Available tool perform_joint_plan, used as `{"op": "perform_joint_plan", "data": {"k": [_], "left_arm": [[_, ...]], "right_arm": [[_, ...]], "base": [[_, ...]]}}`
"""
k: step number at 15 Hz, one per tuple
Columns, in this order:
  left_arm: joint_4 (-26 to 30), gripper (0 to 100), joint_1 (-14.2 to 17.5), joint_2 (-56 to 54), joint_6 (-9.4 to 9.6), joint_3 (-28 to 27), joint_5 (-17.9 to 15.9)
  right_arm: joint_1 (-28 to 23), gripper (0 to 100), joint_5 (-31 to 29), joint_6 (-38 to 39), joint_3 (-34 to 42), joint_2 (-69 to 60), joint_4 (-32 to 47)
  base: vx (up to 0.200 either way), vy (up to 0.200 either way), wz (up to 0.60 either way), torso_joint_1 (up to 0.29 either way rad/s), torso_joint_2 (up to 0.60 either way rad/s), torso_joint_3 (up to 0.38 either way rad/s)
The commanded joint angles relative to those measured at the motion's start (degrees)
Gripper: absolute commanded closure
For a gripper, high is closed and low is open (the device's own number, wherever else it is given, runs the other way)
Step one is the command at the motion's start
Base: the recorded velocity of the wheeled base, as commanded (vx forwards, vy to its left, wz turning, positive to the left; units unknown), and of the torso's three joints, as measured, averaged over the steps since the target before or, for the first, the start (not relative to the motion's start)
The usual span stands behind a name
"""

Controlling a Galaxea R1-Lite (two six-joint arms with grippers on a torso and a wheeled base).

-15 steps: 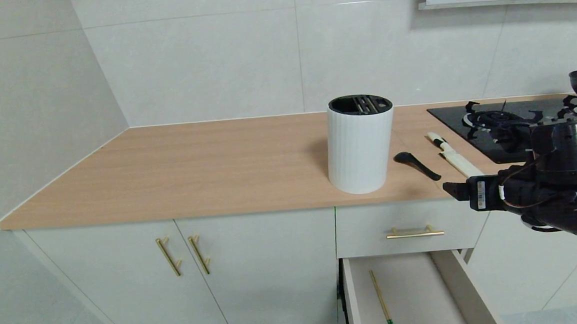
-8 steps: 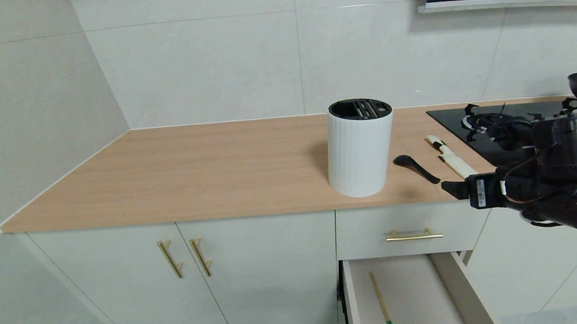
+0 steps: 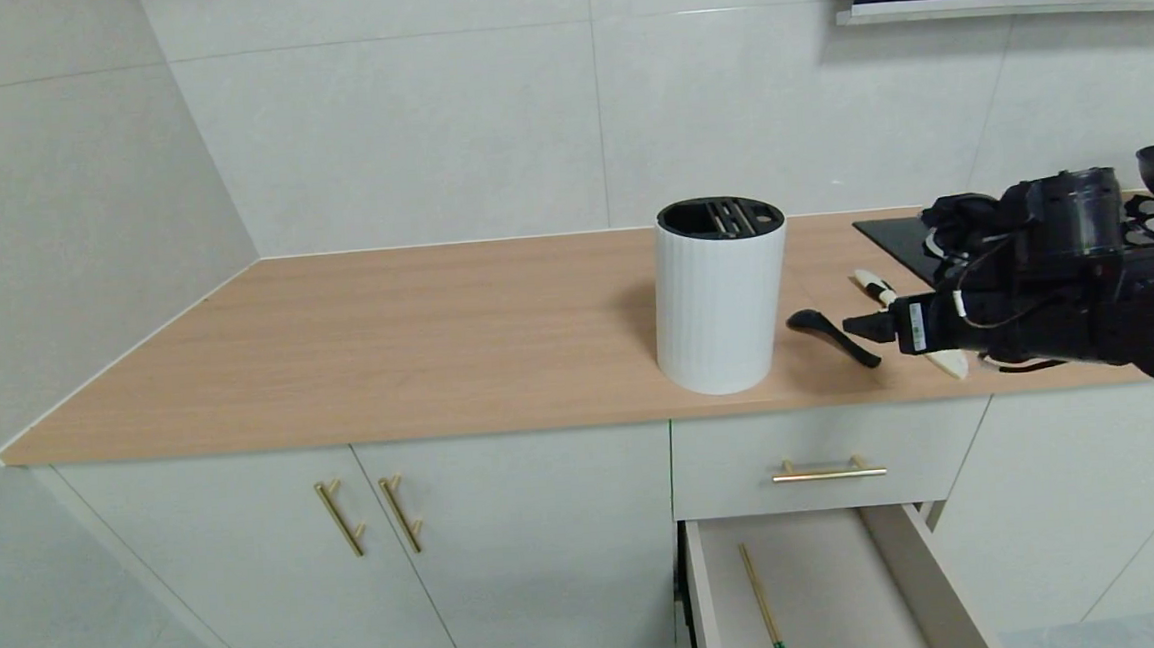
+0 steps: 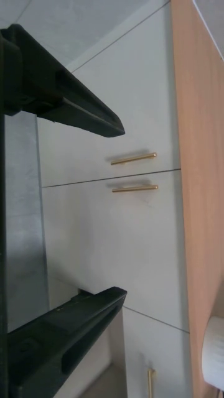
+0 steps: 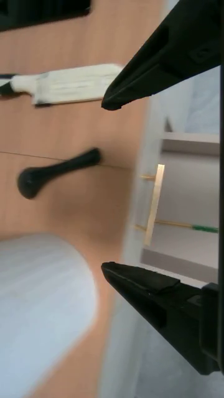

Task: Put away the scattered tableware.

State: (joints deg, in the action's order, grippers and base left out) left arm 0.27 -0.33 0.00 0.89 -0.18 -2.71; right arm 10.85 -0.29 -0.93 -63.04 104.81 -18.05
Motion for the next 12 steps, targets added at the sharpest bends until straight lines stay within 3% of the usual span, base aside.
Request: {"op": "perform_joint_plan", "data": {"k": [1, 5, 12], "left_arm": [[0.0, 0, -0.02, 0.09, -0.01, 0.01, -0.02], [0.0, 0, -0.02, 0.09, -0.01, 0.01, -0.02], [0.0, 0, -0.02, 0.09, -0.01, 0.01, -0.02]], "right_arm": [[-1.62, 0, 1.26, -0.92, -3.5, 10.32, -2.95], [-1.71, 0, 0.91, -0.83, -4.02, 17.18, -12.09], [-3.64, 0, 0.73, 1.28, -9.21, 21.31, -12.88]], "base": [[0.0, 0.0, 0.0, 0.0, 0.0, 0.0], [0.0, 0.0, 0.0, 0.0, 0.0, 0.0], [0.0, 0.0, 0.0, 0.0, 0.0, 0.0]]}}
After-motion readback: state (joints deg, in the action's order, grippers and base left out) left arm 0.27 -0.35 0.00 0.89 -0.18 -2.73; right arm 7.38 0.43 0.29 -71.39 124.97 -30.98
